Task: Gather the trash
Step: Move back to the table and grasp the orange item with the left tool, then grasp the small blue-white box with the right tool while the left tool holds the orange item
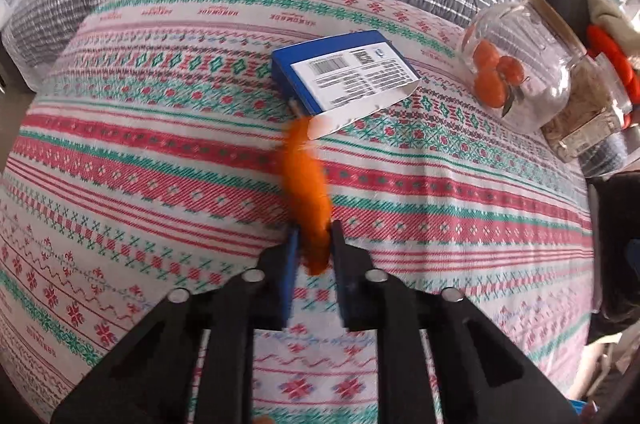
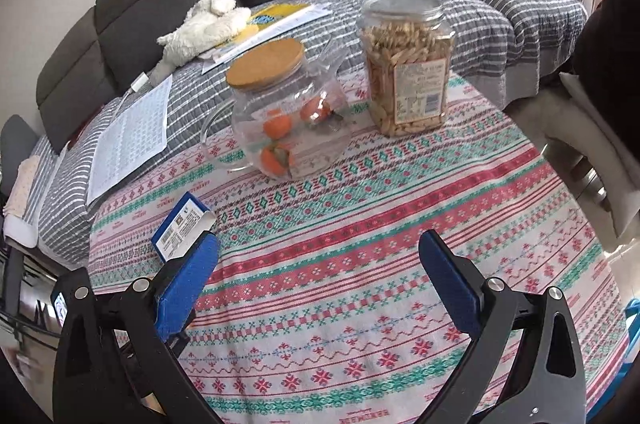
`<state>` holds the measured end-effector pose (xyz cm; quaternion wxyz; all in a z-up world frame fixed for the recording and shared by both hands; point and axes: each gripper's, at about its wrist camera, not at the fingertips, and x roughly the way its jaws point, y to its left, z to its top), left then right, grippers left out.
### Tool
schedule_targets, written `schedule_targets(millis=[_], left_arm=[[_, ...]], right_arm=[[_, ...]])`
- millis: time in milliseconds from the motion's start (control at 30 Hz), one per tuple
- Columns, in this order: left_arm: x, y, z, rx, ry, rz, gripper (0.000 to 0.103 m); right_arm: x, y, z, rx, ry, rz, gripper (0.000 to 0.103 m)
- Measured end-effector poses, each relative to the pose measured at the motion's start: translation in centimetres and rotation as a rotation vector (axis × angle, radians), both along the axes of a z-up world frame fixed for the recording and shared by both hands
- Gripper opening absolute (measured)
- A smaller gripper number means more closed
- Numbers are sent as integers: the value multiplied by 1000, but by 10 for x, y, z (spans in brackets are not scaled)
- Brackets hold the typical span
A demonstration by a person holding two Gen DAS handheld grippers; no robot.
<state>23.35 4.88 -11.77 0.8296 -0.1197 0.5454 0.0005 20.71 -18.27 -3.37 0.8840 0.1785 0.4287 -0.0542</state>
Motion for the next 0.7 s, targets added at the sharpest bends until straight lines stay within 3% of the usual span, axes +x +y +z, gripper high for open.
schedule_targets(millis=[200, 333, 533, 700], left_arm=[[-14, 49, 13, -17, -16, 39, 13], [-26, 96, 37, -23, -82, 90, 13], [-42, 153, 75, -9, -192, 158, 13], [-52, 187, 89, -22, -217, 196, 13]], right_arm=[[14, 41, -16, 8, 41, 76, 96], [36, 86, -32, 21, 72, 124, 96], [96, 148, -49, 82, 136, 6, 96], [131, 175, -69, -50, 201, -110, 96]])
